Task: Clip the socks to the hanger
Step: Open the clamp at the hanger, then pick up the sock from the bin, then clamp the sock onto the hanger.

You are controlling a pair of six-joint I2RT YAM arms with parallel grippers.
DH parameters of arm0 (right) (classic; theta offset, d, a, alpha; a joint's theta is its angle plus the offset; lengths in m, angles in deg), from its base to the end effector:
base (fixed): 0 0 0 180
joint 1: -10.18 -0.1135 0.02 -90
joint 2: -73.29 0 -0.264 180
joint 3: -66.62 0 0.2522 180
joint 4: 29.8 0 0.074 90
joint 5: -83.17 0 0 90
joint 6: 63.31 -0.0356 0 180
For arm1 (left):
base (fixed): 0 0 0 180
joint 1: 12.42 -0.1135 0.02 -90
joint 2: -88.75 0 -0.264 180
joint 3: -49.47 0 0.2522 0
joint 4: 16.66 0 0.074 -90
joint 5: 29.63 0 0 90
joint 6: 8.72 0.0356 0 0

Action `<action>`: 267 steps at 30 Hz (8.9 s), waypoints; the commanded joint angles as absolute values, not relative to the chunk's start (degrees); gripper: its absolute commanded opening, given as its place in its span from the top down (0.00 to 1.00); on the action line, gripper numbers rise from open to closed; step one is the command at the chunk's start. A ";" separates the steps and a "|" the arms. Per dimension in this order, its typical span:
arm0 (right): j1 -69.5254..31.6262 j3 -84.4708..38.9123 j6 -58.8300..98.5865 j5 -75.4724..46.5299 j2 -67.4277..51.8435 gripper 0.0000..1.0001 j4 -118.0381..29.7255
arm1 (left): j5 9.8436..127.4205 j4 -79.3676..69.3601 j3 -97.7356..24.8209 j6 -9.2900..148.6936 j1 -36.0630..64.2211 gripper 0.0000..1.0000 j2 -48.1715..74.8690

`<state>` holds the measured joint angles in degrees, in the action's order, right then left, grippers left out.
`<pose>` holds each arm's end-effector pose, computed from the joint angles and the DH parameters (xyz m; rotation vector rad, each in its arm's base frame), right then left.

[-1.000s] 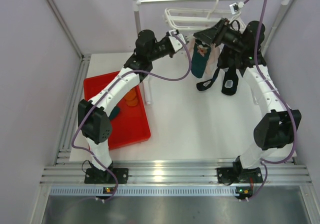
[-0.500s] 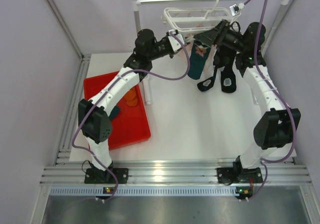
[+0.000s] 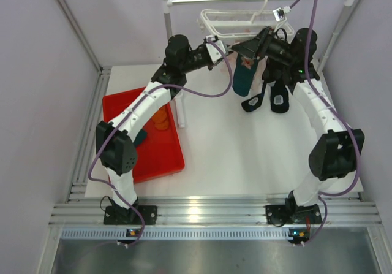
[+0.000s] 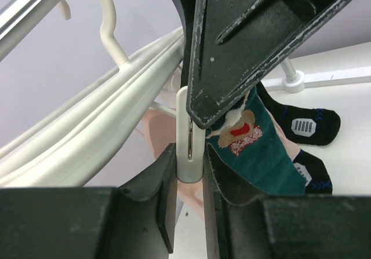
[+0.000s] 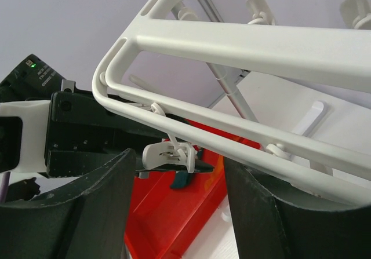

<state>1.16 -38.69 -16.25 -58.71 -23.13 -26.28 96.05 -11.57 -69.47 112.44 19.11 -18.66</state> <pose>0.3832 0.0892 0.4354 -0.3895 1.5371 1.3325 0.3713 -0.2522 0.4274 1.1654 0.9385 -0.4582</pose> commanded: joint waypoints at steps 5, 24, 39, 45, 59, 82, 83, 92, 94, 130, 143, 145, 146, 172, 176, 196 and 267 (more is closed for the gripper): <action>0.16 -42.50 -13.65 -55.00 -23.48 0.41 -25.72 | 99.04 -14.15 -71.87 112.31 19.31 1.00 -19.26; 0.16 -43.03 -14.70 -53.41 -23.74 1.00 -24.84 | 94.92 -12.40 -66.34 111.17 19.31 0.39 -13.48; 1.21 -42.16 -12.86 -53.33 -23.22 1.00 -25.10 | 87.90 8.76 -40.85 70.94 -2.88 0.40 13.33; 1.30 -41.89 -11.54 -53.32 -22.60 1.00 -26.16 | 82.89 19.50 -27.49 79.49 -15.31 0.39 23.45; 1.30 -42.07 -10.22 -52.80 -22.69 1.00 -27.39 | 64.15 27.51 -17.90 64.77 -22.79 0.46 12.66; 1.30 -41.89 -8.46 -52.71 -22.78 1.00 -28.88 | 60.01 20.65 -21.42 62.20 -21.21 0.99 -0.83; 1.30 -41.89 -8.38 -52.71 -22.78 1.00 -28.88 | 60.11 20.83 -21.50 65.34 -20.34 1.00 0.59; 1.30 -41.10 -8.46 -52.97 -21.90 1.00 -28.45 | 72.90 33.72 -25.54 96.07 -17.52 1.00 16.50; 1.30 -40.93 -8.73 -53.15 -21.72 1.00 -28.09 | 76.17 38.04 -26.60 101.47 -17.52 1.00 20.19; 1.30 -40.75 -9.08 -53.59 -22.51 1.00 -26.34 | 92.81 35.63 -24.32 114.08 -17.52 1.00 11.77; 1.30 -40.66 -8.82 -54.03 -22.60 1.00 -26.07 | 85.07 43.84 -16.05 141.29 -18.57 0.89 9.39; 1.30 -40.66 -8.64 -54.03 -22.69 1.00 -26.16 | 84.46 44.56 -15.97 144.54 -18.57 0.88 10.09; 1.30 -40.66 -8.55 -54.03 -22.60 1.00 -26.16 | 84.19 46.13 -16.23 145.95 -18.75 0.82 10.70; 1.30 -40.93 -7.50 -53.33 -22.77 1.00 -27.65 | 74.44 33.75 -23.44 106.33 -6.80 0.41 -0.61; 1.30 -41.10 -8.02 -53.15 -23.13 1.00 -27.56 | 71.10 30.42 -21.77 106.94 -6.18 0.40 -3.52; 1.30 -41.89 -6.62 -53.15 -22.60 1.00 -28.80 | 104.55 40.34 -25.90 118.45 -16.19 1.00 6.48; 1.30 -43.21 -6.97 -53.32 -23.30 1.00 -29.59 | 118.21 0.00 -20.46 121.53 -5.69 1.00 21.07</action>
